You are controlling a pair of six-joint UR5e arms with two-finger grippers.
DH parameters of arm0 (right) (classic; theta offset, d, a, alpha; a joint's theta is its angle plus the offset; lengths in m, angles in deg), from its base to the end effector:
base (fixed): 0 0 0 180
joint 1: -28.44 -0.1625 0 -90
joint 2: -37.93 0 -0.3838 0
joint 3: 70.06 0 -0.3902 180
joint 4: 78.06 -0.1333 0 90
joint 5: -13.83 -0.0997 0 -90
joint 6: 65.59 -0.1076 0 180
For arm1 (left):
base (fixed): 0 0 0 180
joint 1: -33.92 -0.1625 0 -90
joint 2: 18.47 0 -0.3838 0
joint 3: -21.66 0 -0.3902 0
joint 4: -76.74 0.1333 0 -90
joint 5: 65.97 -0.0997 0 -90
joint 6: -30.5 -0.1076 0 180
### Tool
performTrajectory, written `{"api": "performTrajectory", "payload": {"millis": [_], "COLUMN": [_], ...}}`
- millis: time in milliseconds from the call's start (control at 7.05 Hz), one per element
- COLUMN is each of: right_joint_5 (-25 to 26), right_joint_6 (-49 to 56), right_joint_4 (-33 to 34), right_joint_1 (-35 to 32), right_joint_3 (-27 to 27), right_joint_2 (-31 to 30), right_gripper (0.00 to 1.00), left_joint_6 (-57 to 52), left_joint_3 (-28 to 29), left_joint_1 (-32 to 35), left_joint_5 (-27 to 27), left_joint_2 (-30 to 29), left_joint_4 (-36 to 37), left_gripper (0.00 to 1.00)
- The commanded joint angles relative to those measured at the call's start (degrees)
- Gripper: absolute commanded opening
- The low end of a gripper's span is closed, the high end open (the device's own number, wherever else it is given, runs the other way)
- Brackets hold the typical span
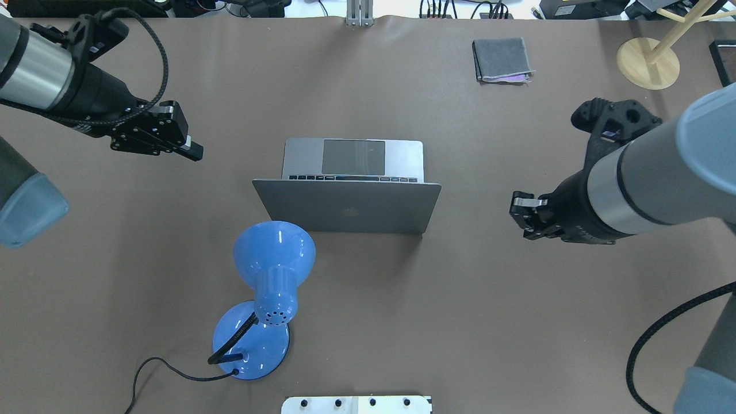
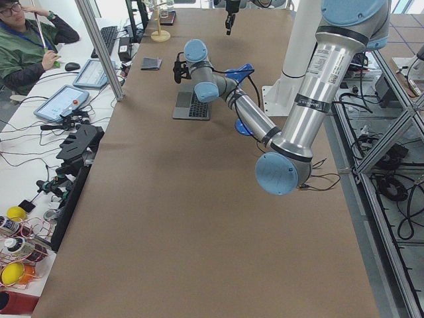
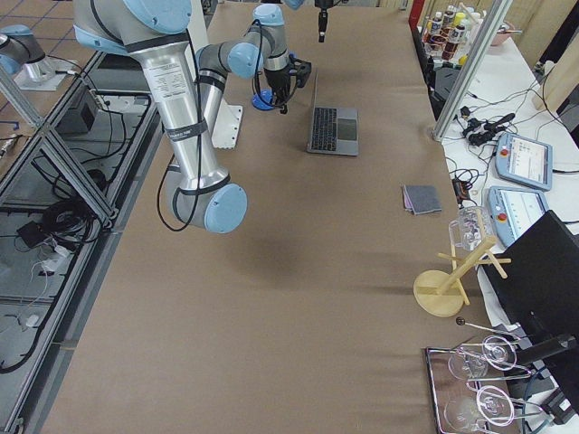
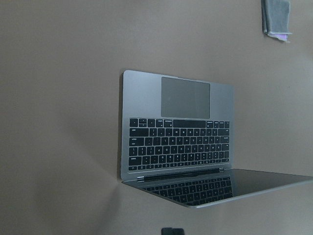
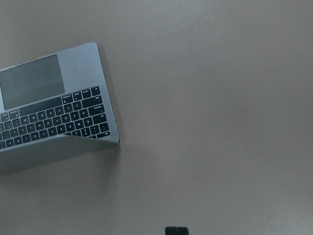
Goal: Close laptop
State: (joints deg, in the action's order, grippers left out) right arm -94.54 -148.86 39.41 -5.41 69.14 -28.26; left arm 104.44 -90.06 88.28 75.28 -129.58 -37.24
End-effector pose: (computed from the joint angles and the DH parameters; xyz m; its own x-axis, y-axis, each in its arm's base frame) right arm -0.2865 -0.3119 0.1408 0.6177 0.2804 0.7347 -0.2713 0.9529 -0.1356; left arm 0.2661 -0.4559 0.1902 0.2457 -0.0455 -0.9683 0.0239 0.9989 -0.0408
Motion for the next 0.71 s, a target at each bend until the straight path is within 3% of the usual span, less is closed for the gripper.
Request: {"api": "performTrajectory", "payload": {"millis": [0,284,567], "right_joint_5": [4.28,4.57,4.66], "right_joint_6": [-2.94,-4.53,-4.62], "right_joint_4": [1.10,1.01,0.84], "right_joint_1": [5.26,6.69,7.57], "right_joint_3": [-1.03,-6.02,-6.92], "right_joint_2": [3.16,7.46,8.01], "right_gripper": [0.00,0.00,0.00], "left_joint_6": [1.21,1.21,1.21], "left_joint_3": [-0.08,0.01,0.01], "left_joint_1": [-3.11,-8.72,-10.94], "left_joint_5": [-1.84,-8.68,-11.07], "left_joint_2": [-3.66,-5.68,-6.22], "left_joint_4": [6.45,12.17,13.60], "left_gripper": [0.00,0.00,0.00]}}
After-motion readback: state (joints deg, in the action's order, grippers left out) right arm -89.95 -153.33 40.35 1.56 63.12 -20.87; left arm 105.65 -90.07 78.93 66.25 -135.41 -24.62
